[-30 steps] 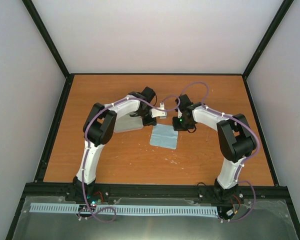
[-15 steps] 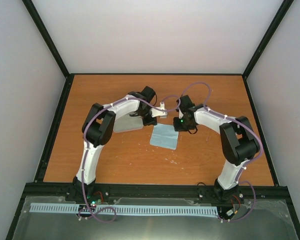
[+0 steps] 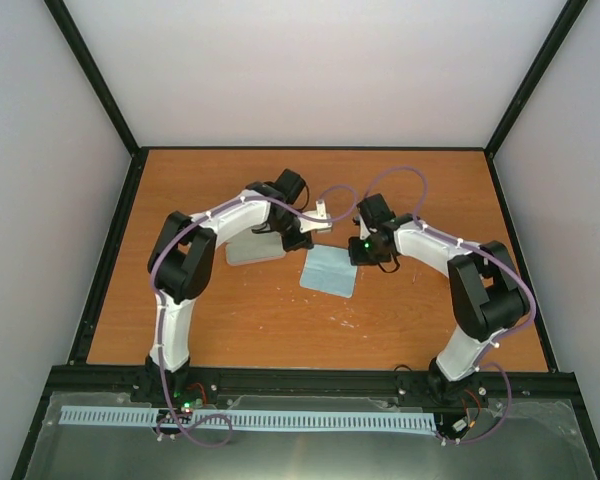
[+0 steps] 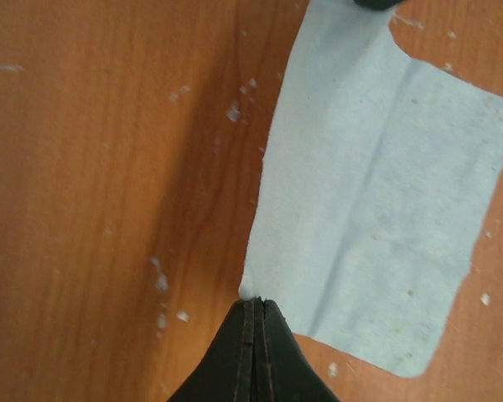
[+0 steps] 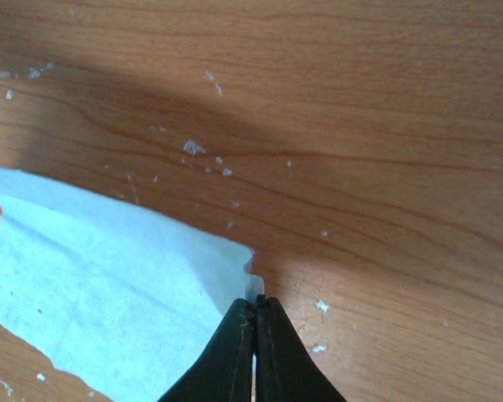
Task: Organize the sunglasses
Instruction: Fold the glasses cleaning cloth at the center of the board.
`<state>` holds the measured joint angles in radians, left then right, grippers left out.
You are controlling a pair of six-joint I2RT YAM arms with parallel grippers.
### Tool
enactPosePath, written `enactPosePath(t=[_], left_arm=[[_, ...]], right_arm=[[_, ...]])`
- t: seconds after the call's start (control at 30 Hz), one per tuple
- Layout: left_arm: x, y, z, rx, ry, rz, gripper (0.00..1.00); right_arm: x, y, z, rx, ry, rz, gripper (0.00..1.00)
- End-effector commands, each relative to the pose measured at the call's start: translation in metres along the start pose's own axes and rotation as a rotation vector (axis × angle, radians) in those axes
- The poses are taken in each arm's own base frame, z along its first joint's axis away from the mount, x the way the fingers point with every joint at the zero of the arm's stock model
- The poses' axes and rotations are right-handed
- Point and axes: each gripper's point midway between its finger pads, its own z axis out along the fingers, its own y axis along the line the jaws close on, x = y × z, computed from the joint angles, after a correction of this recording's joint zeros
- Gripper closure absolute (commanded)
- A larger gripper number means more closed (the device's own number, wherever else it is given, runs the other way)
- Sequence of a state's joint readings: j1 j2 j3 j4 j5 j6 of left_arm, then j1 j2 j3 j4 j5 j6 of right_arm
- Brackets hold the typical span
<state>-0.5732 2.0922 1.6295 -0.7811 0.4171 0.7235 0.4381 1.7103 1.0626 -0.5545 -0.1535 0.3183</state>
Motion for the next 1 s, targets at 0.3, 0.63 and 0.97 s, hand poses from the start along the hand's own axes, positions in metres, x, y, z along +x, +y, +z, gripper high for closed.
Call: enactPosePath(t=[0.3,0.63,0.97], left_arm=[[0.008,-0.033,-0.011,0.035,-0.031,-0.037,0.99],[0.008,-0.047,-0.013,0.051,-0.04,-0.045,0.99],[0.023,-0.066,-0.006,0.075,-0.012,-0.05,0.99]], right_arm=[[0.017,0.013,-0.009,-0.079,-0.01,-0.023,0.97],[0.035,0.021,-0.009,-0.103,0.019,-0.034,0.97],[0.049,0.024,-0.005,-0.116,0.047,-0.031,0.96]])
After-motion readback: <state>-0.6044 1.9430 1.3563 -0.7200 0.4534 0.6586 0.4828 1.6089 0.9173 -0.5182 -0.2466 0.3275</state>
